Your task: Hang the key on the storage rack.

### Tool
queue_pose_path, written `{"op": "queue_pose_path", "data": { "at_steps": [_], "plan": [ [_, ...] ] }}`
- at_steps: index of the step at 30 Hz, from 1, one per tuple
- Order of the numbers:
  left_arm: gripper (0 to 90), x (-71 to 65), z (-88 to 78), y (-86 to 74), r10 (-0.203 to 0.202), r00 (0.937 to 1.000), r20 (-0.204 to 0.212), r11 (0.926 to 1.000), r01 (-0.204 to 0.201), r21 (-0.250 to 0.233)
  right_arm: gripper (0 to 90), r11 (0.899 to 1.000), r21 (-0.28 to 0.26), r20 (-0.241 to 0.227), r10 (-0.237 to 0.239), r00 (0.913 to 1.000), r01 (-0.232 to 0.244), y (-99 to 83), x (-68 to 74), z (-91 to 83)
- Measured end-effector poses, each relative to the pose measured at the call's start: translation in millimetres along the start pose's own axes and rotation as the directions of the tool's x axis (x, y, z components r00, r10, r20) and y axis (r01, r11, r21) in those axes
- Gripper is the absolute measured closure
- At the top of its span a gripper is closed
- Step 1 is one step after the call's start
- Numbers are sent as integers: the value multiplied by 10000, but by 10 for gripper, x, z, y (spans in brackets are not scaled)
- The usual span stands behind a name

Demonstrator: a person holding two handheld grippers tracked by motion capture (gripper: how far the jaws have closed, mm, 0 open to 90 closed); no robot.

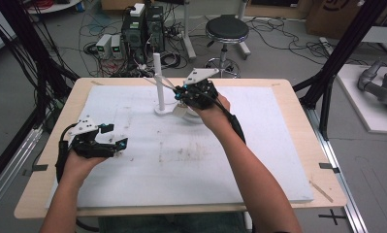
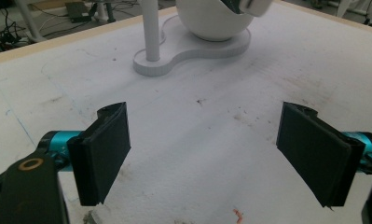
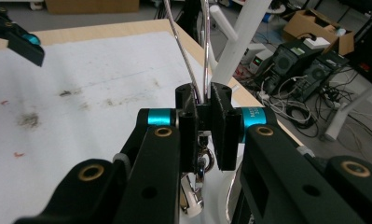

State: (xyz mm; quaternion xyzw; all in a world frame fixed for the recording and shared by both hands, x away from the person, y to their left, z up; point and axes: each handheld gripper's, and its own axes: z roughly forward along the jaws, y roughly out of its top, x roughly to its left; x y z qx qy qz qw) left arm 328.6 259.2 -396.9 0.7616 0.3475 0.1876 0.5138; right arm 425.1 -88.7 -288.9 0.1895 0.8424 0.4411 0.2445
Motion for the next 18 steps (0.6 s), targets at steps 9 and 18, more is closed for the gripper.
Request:
{"op": "queue_pose_path", "data": {
  "at_steps": [9,18],
  "plan": [
    [174,16,-22,-9,-75,10000,-66,10000,75,-66,830,9981,526,367,-353,9987,333,234,-53,197],
    [174,25,-32,-16,-90,9999,-66,9999,89,-109,830,9963,760,521,-450,9976,409,309,-103,312]
  ]
}}
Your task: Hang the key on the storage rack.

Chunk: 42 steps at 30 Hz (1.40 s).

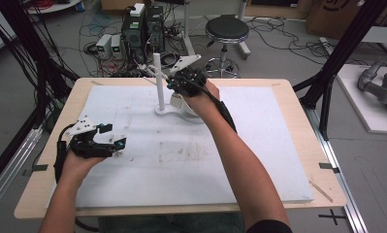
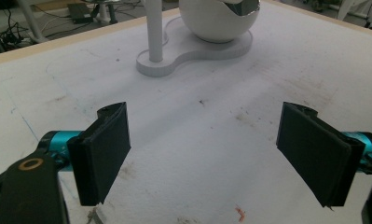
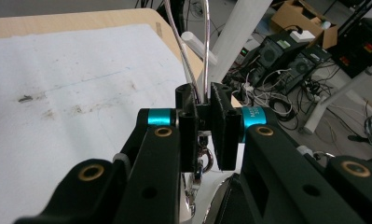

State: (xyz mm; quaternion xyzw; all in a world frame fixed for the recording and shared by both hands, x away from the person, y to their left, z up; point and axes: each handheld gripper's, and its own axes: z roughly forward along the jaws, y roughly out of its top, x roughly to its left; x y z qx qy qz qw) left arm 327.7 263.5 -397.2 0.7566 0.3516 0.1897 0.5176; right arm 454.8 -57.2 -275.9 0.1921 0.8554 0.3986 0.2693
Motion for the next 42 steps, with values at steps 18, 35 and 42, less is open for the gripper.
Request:
{"op": "queue_pose_path", "data": {
  "at_steps": [18,35,42],
  "plan": [
    [174,7,-32,-36,-87,9999,-75,9999,87,57,829,9984,538,40,-168,9999,165,12,8,201],
    [174,15,-16,-56,-118,9999,-64,9999,119,100,829,9946,1014,336,-256,9991,221,-35,-41,356],
    [175,26,-24,-52,-146,9999,-49,9999,146,44,820,9920,1245,409,-256,9988,204,-58,-46,404]
  ]
}}
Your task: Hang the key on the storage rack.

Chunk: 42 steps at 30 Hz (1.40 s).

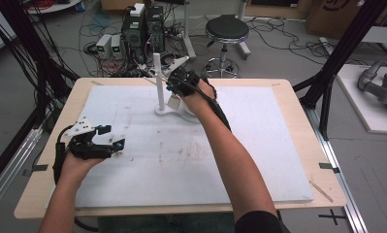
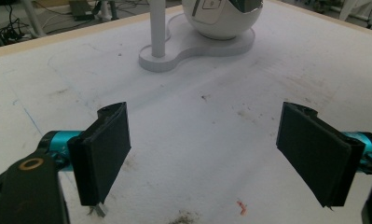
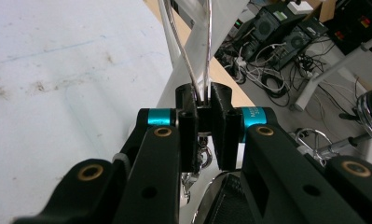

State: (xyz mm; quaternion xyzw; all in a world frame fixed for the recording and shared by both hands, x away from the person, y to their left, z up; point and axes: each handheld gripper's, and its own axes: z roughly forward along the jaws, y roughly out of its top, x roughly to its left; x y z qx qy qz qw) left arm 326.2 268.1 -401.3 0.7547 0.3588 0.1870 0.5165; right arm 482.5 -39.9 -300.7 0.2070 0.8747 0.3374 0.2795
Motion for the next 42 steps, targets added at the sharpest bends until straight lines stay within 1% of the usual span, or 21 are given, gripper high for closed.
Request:
{"op": "queue_pose_path", "data": {
  "at_steps": [1,2,3,5,7,9,12,14,17,19,23,26,28,29,32,34,35,37,39,40,42],
  "plan": [
    [175,1,-2,-2,-22,10000,3,10000,22,11,792,10000,59,74,-63,10000,62,-1,5,-3],
    [175,3,-2,-3,-10,10000,22,10000,10,21,713,10000,-53,153,-64,9999,64,1,14,-4],
    [175,2,-2,-3,-10,10000,32,10000,10,9,681,9999,-68,141,-88,9999,89,4,15,-10],
    [175,-1,-3,1,-12,10000,48,10000,12,-5,681,9998,-114,157,-139,9998,141,14,34,-35],
    [174,-6,-3,7,13,10000,71,10000,-12,-19,642,9996,-118,154,-240,9996,242,19,40,-70],
    [175,-11,-2,13,38,10000,85,10000,-38,-10,615,9998,-195,90,-90,9999,92,10,45,-108],
    [175,-18,-2,17,17,10000,84,10000,-17,-27,568,9993,-371,102,-91,9999,94,-37,38,-181],
    [175,-16,-4,20,31,10000,71,10000,-31,-50,539,9993,-363,87,107,9999,-103,-88,36,-241],
    [175,-17,-7,25,76,10000,9,10000,-76,-50,465,9984,-471,113,333,9994,-327,-189,18,-334],
    [174,-14,-9,36,7,10000,97,9998,-5,-175,413,9984,-242,116,513,9986,-510,-250,0,-392],
    [174,-39,-4,62,19,9998,175,9995,-13,-330,385,9969,248,-172,753,9970,-749,-338,-30,-500],
    [174,-52,5,56,22,9998,222,9996,-16,-267,376,9956,114,-331,930,9951,-926,-386,-43,-610],
    [174,-51,8,51,24,9998,186,9998,-20,-214,376,9945,-530,-208,889,9958,-898,-459,-21,-689],
    [174,-49,8,49,40,9998,198,9999,-36,-168,375,9934,-685,-167,907,9957,-916,-501,-6,-722],
    [174,-51,13,45,2,9998,175,9998,1,-184,360,9923,-614,-291,1059,9939,-1076,-637,7,-797],
    [174,-53,11,45,26,9998,187,9999,-23,-168,355,9883,-855,-288,1241,9919,-1261,-759,17,-844],
    [174,-51,12,44,37,9998,184,9998,-34,-194,344,9888,-754,-339,1264,9914,-1287,-814,5,-860],
    [174,-52,16,40,-72,9998,162,9997,76,-248,341,9842,-913,-323,1494,9882,-1518,-947,2,-909],
    [174,-44,17,37,-131,9997,200,9996,136,-249,315,9776,-945,-488,1841,9817,-1880,-1072,-22,-959],
    [174,-41,19,36,-152,9996,234,9995,158,-261,315,9751,-1099,-445,1886,9811,-1924,-1141,-32,-988],
    [174,-34,22,32,-132,9997,203,9997,136,-211,311,9693,-1092,-488,2163,9751,-2205,-1258,-42,-1028]
  ]
}}
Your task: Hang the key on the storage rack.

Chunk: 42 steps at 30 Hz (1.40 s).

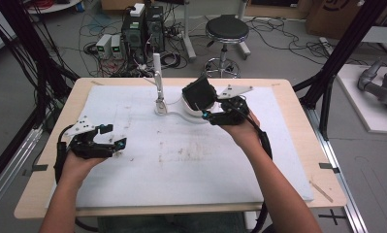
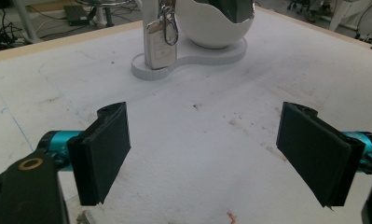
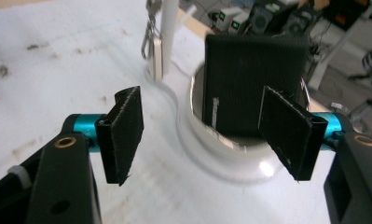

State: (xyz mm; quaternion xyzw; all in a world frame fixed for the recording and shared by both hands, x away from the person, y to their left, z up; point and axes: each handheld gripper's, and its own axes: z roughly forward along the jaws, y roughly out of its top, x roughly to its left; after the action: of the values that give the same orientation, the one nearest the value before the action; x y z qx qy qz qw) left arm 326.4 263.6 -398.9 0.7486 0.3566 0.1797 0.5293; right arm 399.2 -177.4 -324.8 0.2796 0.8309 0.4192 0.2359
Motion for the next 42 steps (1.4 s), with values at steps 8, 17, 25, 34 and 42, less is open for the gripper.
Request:
{"op": "queue_pose_path", "data": {
  "at_steps": [8,17,25,34,42],
  "plan": [
    [174,50,-22,-35,-131,9999,-81,9999,132,70,220,9985,-158,257,527,9983,-523,-374,-61,-201],
    [174,55,-28,-44,-108,9999,-100,9999,107,-10,207,9912,-383,313,1277,9913,-1264,-813,-40,-292],
    [174,29,4,-26,42,10000,-29,10000,-42,-3,190,9789,43,428,2041,9780,-2045,-1205,-76,-219],
    [174,31,-4,-25,64,10000,-34,9999,-64,-156,190,9771,141,625,2109,9755,-2122,-1255,-118,-212],
    [174,15,3,-25,106,9999,-9,9999,-106,-129,191,9791,184,595,2013,9777,-2027,-1253,-110,-196]
  ]
}}
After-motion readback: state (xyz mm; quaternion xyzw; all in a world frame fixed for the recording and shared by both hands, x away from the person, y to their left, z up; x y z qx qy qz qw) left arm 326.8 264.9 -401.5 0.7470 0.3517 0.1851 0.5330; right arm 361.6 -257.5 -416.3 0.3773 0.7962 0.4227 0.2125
